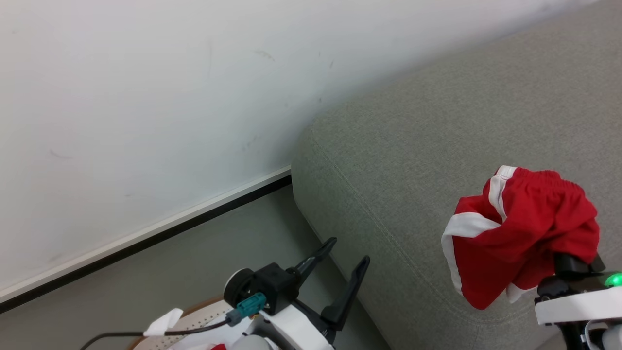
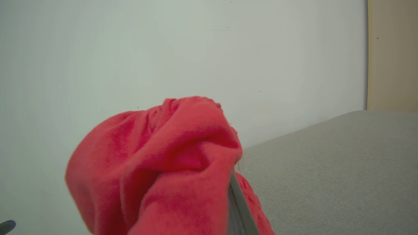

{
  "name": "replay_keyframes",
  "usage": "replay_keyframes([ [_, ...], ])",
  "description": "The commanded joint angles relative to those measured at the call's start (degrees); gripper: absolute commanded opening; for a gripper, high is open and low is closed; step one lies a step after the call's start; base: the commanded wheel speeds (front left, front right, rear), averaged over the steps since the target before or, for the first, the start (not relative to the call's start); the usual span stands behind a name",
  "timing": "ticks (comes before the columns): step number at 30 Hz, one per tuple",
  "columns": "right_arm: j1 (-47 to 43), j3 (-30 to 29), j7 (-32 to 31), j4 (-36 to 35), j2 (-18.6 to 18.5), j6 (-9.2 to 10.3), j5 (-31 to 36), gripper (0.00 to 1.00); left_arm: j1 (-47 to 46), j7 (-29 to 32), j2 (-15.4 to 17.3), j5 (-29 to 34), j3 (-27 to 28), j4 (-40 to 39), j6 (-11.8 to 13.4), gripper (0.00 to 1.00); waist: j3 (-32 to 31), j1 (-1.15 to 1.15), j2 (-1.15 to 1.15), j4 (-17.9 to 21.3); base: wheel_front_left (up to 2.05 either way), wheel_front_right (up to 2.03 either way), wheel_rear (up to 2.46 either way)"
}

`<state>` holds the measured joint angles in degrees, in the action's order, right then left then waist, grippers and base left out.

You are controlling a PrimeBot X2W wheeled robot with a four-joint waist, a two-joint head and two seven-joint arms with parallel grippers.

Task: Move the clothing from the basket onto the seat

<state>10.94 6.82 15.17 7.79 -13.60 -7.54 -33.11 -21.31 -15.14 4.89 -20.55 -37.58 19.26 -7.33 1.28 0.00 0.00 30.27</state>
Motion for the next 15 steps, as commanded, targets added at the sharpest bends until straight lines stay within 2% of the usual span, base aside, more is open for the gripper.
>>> replay_keyframes([
  [1, 1.46, -0.26, -0.03, 0.48, -0.85, 0.10, -0.49, 0.00, 0.59, -0.01, 0.50, 0.56, 0.23, -0.32, -0.13, 1.00, 0.06, 0.00, 0.00, -0.01, 0.00, 0.00, 0.00],
  [7, 7.88, -0.58, -0.03, 4.69, -3.45, 0.10, -1.93, 0.00, -0.29, -0.01, 2.47, 1.89, 0.64, -2.11, -0.02, 1.00, 4.59, 0.00, 0.00, -1.63, 0.00, 0.00, 0.00],
  [15, 20.74, -3.98, -0.03, 8.95, -5.10, 0.10, -5.33, 0.00, -6.20, -0.01, 7.91, 4.48, 0.87, -6.16, -0.03, 1.00, 18.02, 0.00, 0.00, -6.11, 0.00, 0.00, 0.00],
])
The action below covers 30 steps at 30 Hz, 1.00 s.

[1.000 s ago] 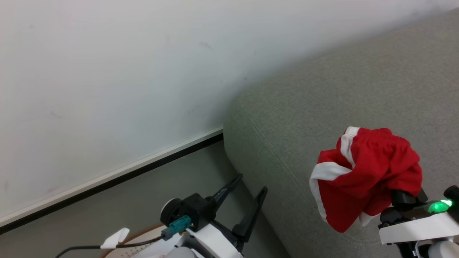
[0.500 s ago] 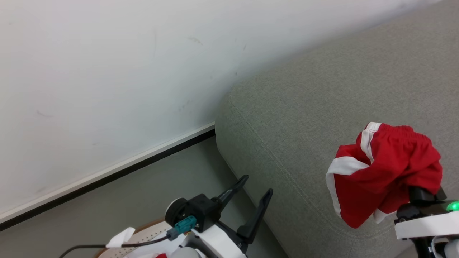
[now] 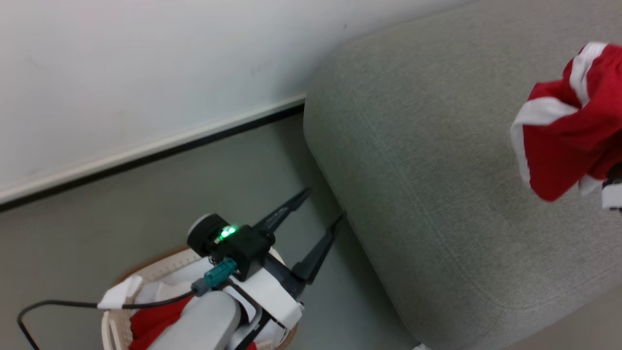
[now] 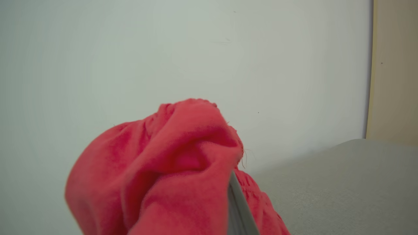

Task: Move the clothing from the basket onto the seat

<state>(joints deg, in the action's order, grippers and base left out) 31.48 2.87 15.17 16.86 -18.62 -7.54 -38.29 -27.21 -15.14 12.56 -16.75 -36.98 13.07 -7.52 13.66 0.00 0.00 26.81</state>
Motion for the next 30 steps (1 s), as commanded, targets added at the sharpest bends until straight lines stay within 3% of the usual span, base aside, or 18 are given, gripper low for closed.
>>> replay_keyframes([
  [1, 2.27, -0.48, -0.03, 0.50, -0.24, 0.10, -0.46, 0.00, -1.16, -0.01, 1.05, 0.96, 0.51, -0.48, 0.15, 1.00, 7.42, 0.00, 0.00, -3.06, 0.00, 0.00, 0.00],
  [10, 15.92, -6.68, -0.03, 6.06, -3.02, 0.10, -0.57, 0.00, -7.91, 1.96, 5.94, 3.46, 2.15, -6.46, 0.33, 1.00, 20.99, 0.00, 0.00, -6.74, 0.00, 0.00, 0.00],
  [19, 20.97, -13.04, -0.04, 19.07, -4.76, 0.10, 5.55, 0.00, -8.49, 4.07, 8.66, 4.14, 3.32, -10.60, 1.56, 1.00, 27.09, 0.00, 0.00, -9.15, 0.00, 0.00, 0.00],
  [26, 23.73, -8.51, -3.07, 33.83, -5.25, 0.11, 7.77, 0.00, -7.32, 4.85, 10.65, 3.82, 4.14, -12.76, 2.59, 1.00, 28.34, 0.00, 0.00, -9.74, 0.00, 0.00, 0.00],
  [27, 24.00, -7.50, -5.32, 36.05, -5.12, 0.11, 7.29, 0.04, -7.07, 4.81, 10.76, 3.66, 4.20, -12.77, 2.71, 1.00, 28.07, 0.00, 0.00, -9.71, 0.00, 0.00, 0.00],
  [30, 24.83, -4.14, -9.46, 39.40, -5.31, 0.11, 6.58, 0.50, -6.33, 4.48, 10.96, 3.00, 4.31, -12.35, 2.98, 1.00, 26.69, 0.00, 0.00, -9.39, 0.00, 0.00, 0.00],
])
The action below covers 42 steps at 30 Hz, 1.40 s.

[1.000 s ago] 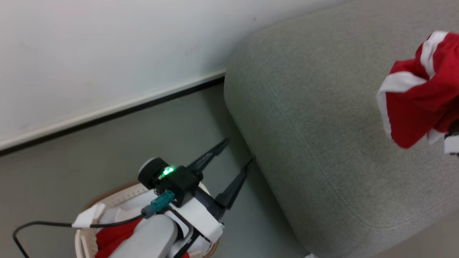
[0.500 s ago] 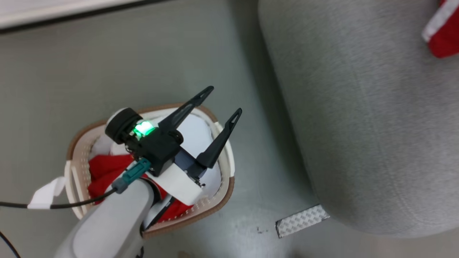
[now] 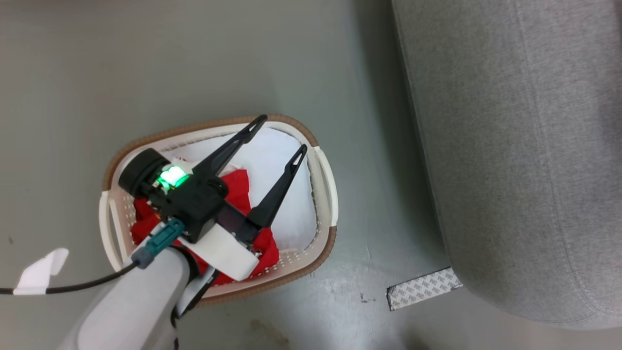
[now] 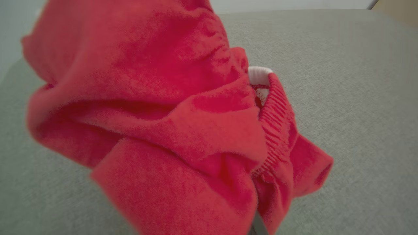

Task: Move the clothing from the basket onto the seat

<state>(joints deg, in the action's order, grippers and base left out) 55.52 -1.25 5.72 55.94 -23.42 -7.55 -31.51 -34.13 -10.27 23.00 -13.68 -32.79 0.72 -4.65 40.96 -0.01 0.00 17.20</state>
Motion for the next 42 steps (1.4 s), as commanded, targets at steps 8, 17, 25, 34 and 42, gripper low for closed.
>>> replay_keyframes([
  [8, -1.62, 7.46, -0.33, 1.55, -1.63, 0.12, -1.70, 1.00, 2.10, -2.34, -1.70, -1.74, -0.71, 3.20, 0.19, 1.00, -7.70, 0.01, 0.00, 0.82, 0.00, 0.00, 0.00],
  [17, -9.32, 18.19, -1.75, -2.69, -8.11, 0.12, -3.47, 1.00, 8.49, -4.93, -6.91, -6.12, 0.95, 11.74, 0.57, 1.00, -25.79, 0.01, 0.00, -1.95, 0.00, 0.00, 0.00],
  [25, -16.67, 24.05, 0.85, -13.89, -12.87, 0.12, -10.30, 1.00, 15.60, -4.86, -9.62, -7.13, 7.86, 12.69, 1.59, 1.00, -36.49, 0.01, 0.00, -6.10, 0.00, 0.00, 0.00],
  [34, -26.68, 22.31, 7.69, -26.18, -13.46, 0.11, -12.53, 1.00, 22.26, -4.87, -11.18, -5.34, 18.32, 12.00, 3.22, 1.00, -42.56, 0.01, 0.00, -11.99, 0.00, 0.00, 0.00],
  [42, -40.61, 12.52, 9.48, -37.71, -3.14, 0.12, -4.91, 1.00, 28.24, -4.88, -13.90, -3.07, 26.24, 12.22, 4.09, 1.00, -44.48, 0.01, 0.00, -15.07, 0.00, 0.00, 0.00],
])
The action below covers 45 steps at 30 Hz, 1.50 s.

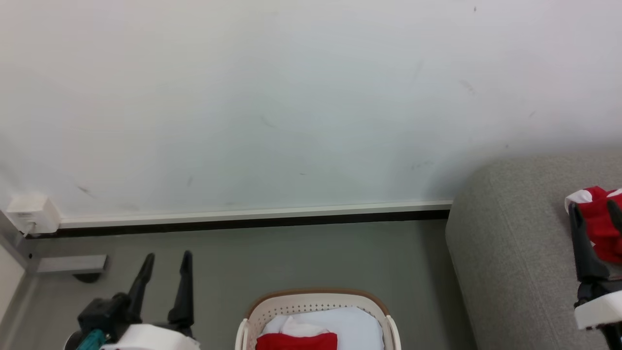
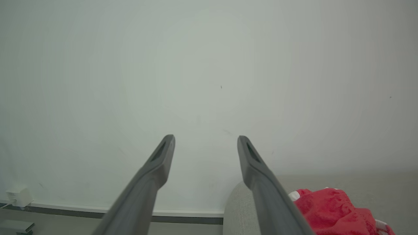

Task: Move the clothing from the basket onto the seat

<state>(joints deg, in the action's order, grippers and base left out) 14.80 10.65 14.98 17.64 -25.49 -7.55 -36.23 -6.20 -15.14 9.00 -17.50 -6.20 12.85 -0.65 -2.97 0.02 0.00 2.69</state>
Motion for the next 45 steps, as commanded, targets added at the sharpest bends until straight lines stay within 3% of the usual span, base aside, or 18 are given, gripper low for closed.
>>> replay_keyframes([
  [1, -1.71, -1.17, 0.22, -0.83, 0.70, 0.11, 1.23, 1.00, 1.10, 0.00, -0.36, 1.07, 0.73, 0.04, 0.14, 1.00, -0.68, -0.02, 0.00, -0.76, 0.00, 0.00, 0.00],
  [7, -12.19, -6.22, 0.23, -7.78, 11.32, 0.12, 7.92, 1.00, 5.11, 0.00, -2.75, 3.91, 5.12, -0.71, -0.57, 1.00, -0.93, -0.02, 0.00, -1.62, 0.00, 0.00, 0.00],
  [12, -15.72, -6.29, 0.23, -9.56, 15.56, 0.11, 10.77, 1.00, 5.68, 0.00, -4.11, 6.40, 6.31, -0.30, -1.86, 1.00, -0.51, -0.02, 0.00, -1.65, 0.00, 0.00, 0.00],
  [38, -13.06, -3.42, 0.24, -8.03, 15.66, 0.12, 10.08, 1.00, 4.06, -0.01, -5.98, 9.77, 8.46, 0.75, -4.70, 1.00, 0.32, -0.02, 0.00, 0.00, 0.00, 0.00, 0.00],
  [45, -10.45, -2.08, 0.23, -8.55, 15.09, 0.12, 9.52, 1.00, 1.50, -0.01, -6.01, 10.42, 6.35, 2.69, -5.28, 1.00, 3.70, -0.02, 0.00, 2.99, 0.00, 0.00, 0.00],
])
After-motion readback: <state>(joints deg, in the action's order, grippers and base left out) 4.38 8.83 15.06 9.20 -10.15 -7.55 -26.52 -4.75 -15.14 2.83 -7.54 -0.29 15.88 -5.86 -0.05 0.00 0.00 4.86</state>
